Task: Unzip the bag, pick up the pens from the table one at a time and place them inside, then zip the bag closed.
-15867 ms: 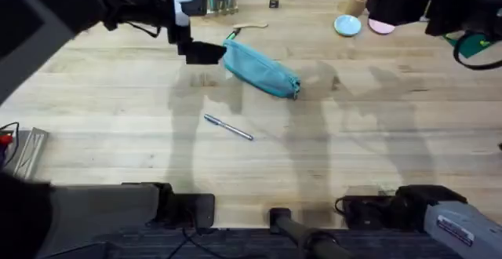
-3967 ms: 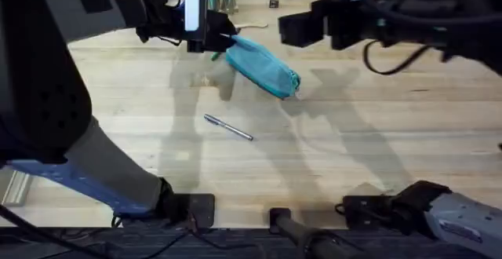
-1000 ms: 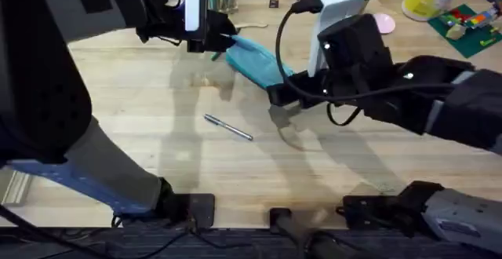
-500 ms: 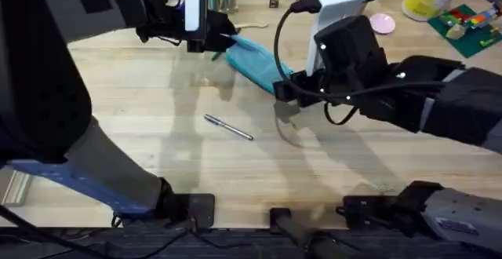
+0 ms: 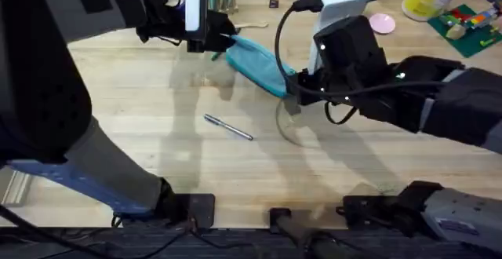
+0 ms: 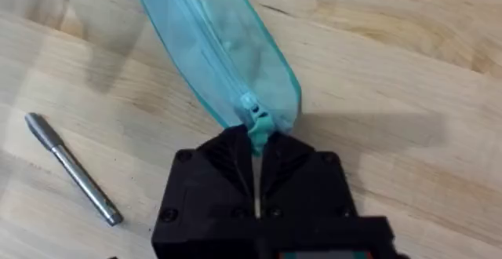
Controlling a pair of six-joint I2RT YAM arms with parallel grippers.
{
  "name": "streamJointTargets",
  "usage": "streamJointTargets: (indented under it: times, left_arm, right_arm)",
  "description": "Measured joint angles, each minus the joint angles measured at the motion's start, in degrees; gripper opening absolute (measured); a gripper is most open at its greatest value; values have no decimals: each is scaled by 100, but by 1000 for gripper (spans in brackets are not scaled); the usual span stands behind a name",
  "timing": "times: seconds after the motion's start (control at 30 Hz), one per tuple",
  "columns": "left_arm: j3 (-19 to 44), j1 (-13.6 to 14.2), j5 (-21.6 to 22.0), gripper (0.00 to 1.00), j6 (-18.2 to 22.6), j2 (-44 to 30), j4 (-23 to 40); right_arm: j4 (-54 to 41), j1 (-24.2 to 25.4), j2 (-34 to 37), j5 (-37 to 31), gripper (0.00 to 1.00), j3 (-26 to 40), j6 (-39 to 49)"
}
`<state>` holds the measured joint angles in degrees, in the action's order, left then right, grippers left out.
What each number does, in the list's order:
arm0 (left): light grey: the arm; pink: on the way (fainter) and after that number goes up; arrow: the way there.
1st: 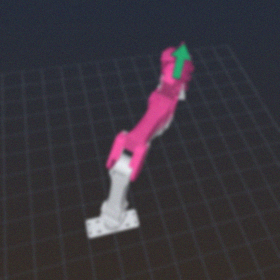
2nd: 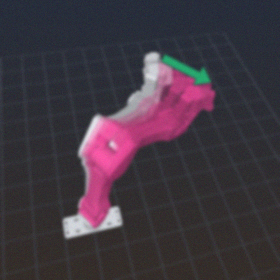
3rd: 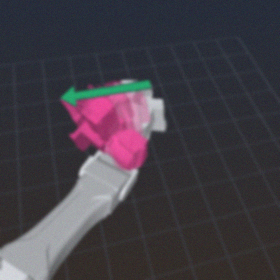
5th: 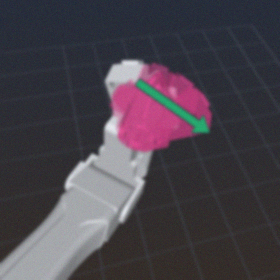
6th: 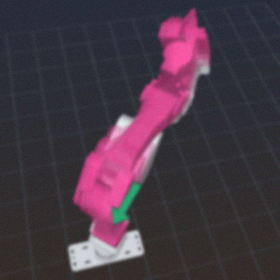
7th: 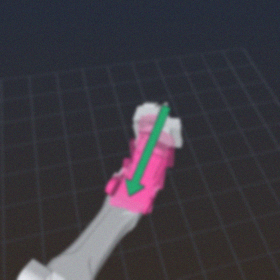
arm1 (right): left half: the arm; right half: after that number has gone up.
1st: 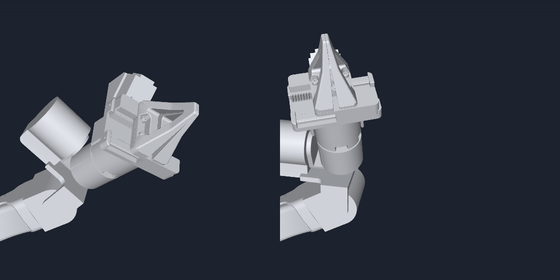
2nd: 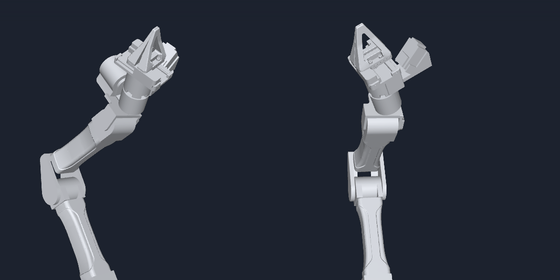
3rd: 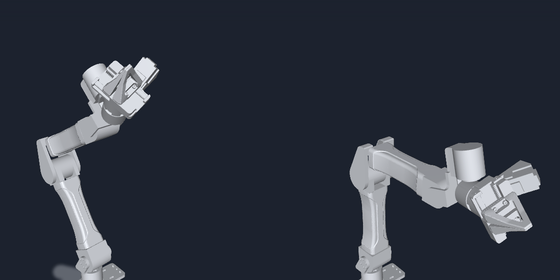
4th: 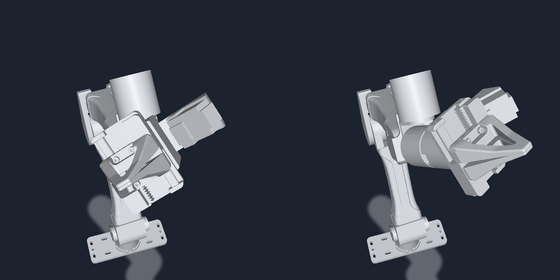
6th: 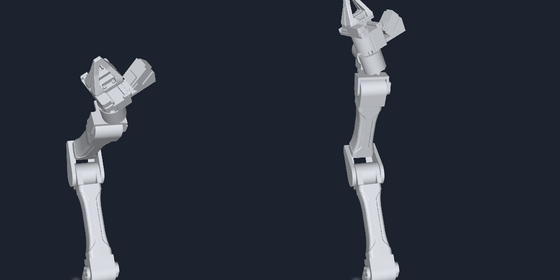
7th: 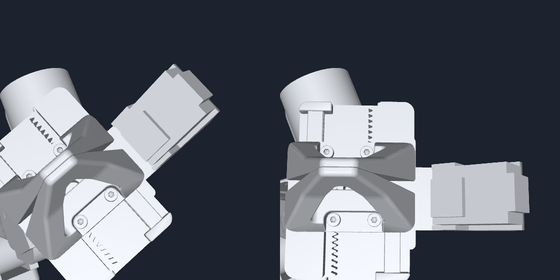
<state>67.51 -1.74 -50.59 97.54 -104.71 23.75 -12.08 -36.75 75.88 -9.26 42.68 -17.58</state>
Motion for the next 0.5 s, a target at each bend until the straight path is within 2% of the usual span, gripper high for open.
streamJointTargets:
  times: [0.5]
  left_arm:
    - [0, 0, 24, 42, 0, 0, -11]
  right_arm:
    - [8, 0, -226, -23, 32, 2, 298]
